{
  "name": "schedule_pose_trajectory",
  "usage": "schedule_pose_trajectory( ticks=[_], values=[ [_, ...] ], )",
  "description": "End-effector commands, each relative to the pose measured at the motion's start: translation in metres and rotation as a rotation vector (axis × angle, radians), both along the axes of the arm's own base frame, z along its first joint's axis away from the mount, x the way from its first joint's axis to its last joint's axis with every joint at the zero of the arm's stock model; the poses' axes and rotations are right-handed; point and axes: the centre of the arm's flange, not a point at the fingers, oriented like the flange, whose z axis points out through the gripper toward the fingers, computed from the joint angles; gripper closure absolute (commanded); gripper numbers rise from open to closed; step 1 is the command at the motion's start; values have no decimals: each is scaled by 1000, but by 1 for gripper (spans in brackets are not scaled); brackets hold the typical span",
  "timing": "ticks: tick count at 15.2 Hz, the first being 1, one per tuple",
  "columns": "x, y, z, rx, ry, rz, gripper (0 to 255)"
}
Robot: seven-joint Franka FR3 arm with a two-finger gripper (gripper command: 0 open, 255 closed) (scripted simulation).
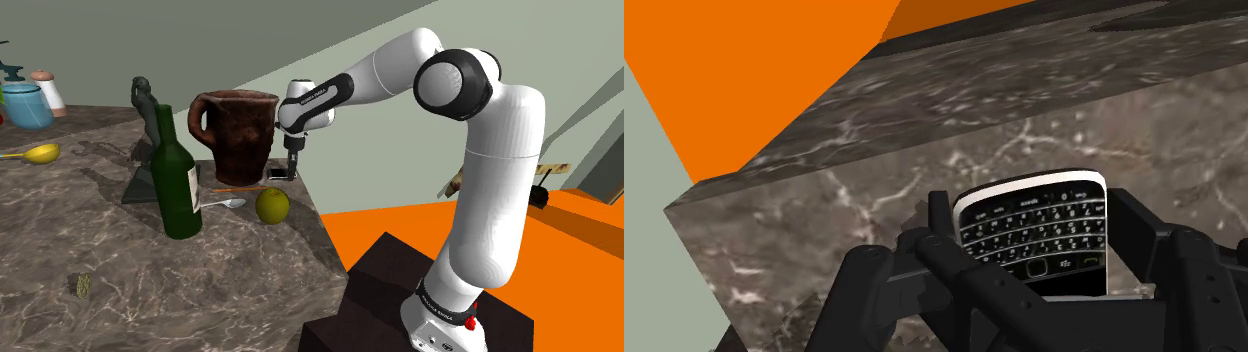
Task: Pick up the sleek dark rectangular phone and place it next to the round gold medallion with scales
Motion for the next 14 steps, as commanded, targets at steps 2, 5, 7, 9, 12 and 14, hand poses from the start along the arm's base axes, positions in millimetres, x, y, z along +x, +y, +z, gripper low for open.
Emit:
schedule_pose_trajectory(
  ticks=[2,5,7,9,12,14],
  values=[
    [0,0,0,0,0,1,255],
    [0,0,0,0,0,1,255],
    [0,0,5,0,0,0,255],
    [0,0,16,0,0,0,255],
    [0,0,32,0,0,0,255],
    [0,0,42,0,0,0,255]
  ],
)
